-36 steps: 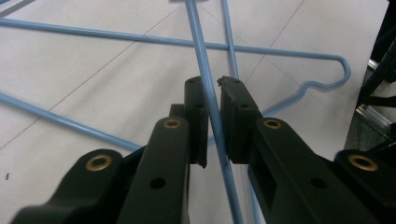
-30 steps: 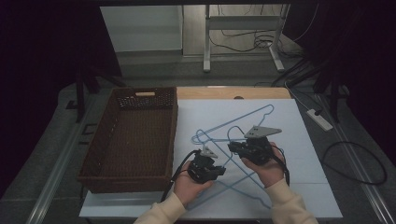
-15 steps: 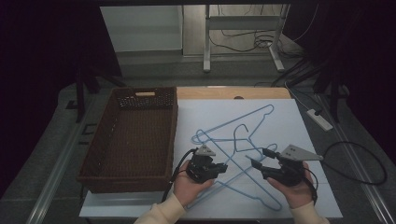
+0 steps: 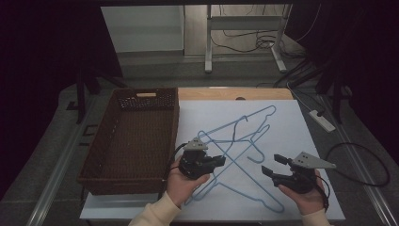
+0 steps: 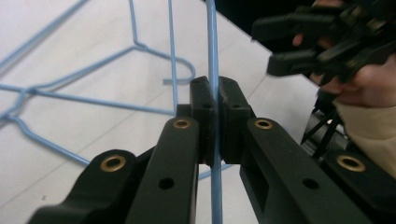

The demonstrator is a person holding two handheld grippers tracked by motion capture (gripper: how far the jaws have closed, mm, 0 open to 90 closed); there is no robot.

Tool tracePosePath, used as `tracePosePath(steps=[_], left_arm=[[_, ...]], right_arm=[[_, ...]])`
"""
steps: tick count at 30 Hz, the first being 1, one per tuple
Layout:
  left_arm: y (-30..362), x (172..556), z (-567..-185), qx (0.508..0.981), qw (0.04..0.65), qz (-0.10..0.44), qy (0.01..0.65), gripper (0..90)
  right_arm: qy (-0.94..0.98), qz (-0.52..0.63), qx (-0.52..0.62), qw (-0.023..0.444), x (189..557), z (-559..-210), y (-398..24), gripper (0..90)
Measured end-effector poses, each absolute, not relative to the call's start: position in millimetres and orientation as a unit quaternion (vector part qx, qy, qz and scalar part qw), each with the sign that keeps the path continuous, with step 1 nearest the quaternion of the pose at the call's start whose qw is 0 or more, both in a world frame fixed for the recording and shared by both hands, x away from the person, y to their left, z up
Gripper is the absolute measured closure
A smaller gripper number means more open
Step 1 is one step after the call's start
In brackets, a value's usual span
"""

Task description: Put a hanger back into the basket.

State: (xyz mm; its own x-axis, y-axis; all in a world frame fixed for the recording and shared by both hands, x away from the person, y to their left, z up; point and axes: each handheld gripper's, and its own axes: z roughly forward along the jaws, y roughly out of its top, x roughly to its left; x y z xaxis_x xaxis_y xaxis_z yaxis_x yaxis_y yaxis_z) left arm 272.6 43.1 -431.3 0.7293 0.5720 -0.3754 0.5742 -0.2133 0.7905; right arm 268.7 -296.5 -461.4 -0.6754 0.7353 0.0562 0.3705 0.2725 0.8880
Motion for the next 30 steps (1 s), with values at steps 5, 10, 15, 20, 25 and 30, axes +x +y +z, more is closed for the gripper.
tracePosePath(steps=[5, 10, 15, 20, 25, 30], left_arm=[[61.0, 272.0, -414.0, 0.765, 0.531, 0.000, 0.366, 86.3], [84.3, 269.5, -395.0, 0.752, 0.550, 0.013, 0.363, 86.3], [110.1, 267.4, -380.2, 0.746, 0.558, 0.035, 0.361, 86.2], [139.0, 268.9, -372.4, 0.743, 0.558, 0.055, 0.365, 86.3], [168.4, 271.0, -366.2, 0.736, 0.561, 0.078, 0.371, 86.3], [199.1, 272.9, -360.5, 0.727, 0.555, 0.102, 0.392, 86.3]], right_arm=[[0.779, 0.478, 0.363, 0.182, 273.7, -468.1, -299.3, 31.3], [0.782, 0.468, 0.371, 0.178, 278.2, -472.7, -302.8, 30.6], [0.781, 0.465, 0.377, 0.178, 279.3, -473.5, -303.5, 30.7], [0.786, 0.456, 0.376, 0.178, 281.2, -475.3, -300.8, 30.7], [0.791, 0.449, 0.377, 0.176, 282.8, -477.9, -300.5, 30.7], [0.789, 0.448, 0.382, 0.174, 284.5, -479.2, -302.1, 30.8]])
